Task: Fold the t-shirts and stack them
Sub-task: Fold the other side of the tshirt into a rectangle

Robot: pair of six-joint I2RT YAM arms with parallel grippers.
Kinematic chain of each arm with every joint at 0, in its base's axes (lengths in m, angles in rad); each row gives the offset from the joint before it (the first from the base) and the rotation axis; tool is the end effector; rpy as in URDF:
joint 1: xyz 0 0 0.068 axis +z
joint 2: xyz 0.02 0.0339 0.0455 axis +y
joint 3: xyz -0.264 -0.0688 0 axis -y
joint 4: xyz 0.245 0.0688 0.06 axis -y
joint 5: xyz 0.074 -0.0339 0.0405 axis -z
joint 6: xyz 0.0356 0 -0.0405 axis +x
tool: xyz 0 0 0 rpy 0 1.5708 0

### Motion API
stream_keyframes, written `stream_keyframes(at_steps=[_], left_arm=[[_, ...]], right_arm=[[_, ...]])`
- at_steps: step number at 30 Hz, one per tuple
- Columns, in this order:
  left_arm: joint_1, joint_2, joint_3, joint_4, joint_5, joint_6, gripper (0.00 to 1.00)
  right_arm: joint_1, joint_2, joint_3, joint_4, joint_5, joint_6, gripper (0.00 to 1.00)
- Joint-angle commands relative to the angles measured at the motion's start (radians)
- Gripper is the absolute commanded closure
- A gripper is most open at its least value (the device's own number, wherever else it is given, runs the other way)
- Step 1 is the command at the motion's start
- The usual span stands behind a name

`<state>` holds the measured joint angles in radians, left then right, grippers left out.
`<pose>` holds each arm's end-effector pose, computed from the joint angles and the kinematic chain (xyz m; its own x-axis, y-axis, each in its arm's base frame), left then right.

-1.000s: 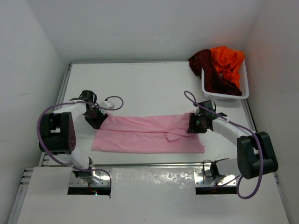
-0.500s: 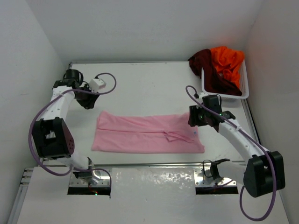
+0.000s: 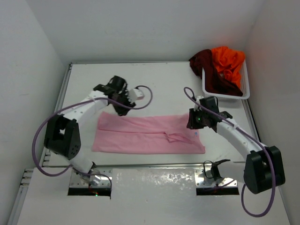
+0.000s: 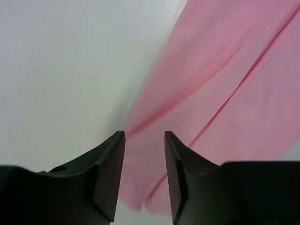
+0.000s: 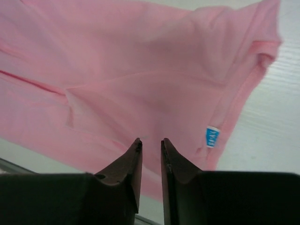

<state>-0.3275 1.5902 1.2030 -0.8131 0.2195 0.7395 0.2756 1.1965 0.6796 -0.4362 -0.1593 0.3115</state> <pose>0.2948 -0.1084 0.2391 -0.3902 0.8272 -0.4043 0.8819 0.4619 0.0941 0.2191 0.0678 0.2013 -0.8561 0.0724 -0.5117 -0.0995 0.9485 0.3006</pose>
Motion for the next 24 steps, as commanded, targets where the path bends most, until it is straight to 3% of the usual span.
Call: stream_keyframes(at_steps=[1,4,6,7,10,16,20,22,24], left_arm=[[-0.209,0.029,0.089,0.162,0.044,-0.133,0.62],[-0.344,0.134,0.139,0.233,0.008,-0.193,0.61],[-0.404,0.194,0.177,0.25,0.007,-0.187,0.57],[-0.463,0.206,0.184,0.282,-0.002,-0.178,0.51],[-0.562,0.255,0.201,0.337,-0.003,-0.129,0.49],[-0.663,0.315,0.195,0.399,0.033,-0.071,0.49],[-0.691,0.327,0.15,0.426,0.038,-0.052,0.49],[-0.708,0.339,0.118,0.468,-0.012,-0.055,0.55],[-0.716,0.343,0.095,0.502,-0.063,-0.075,0.65]], right_arm=[[-0.001,0.06,-0.031,0.115,-0.123,0.064,0.81],[-0.003,0.117,-0.075,0.151,-0.117,0.064,0.9],[-0.007,0.104,-0.116,0.136,-0.105,0.072,0.92],[-0.012,0.089,-0.127,0.137,-0.103,0.095,0.92],[-0.015,0.017,-0.138,0.136,-0.077,0.126,0.91],[-0.035,0.029,-0.158,0.07,-0.085,0.17,0.91],[-0.055,-0.017,-0.196,0.07,-0.062,0.216,0.84],[-0.065,-0.018,-0.195,0.056,-0.046,0.228,0.8],[-0.078,-0.029,-0.187,0.028,-0.033,0.238,0.7]])
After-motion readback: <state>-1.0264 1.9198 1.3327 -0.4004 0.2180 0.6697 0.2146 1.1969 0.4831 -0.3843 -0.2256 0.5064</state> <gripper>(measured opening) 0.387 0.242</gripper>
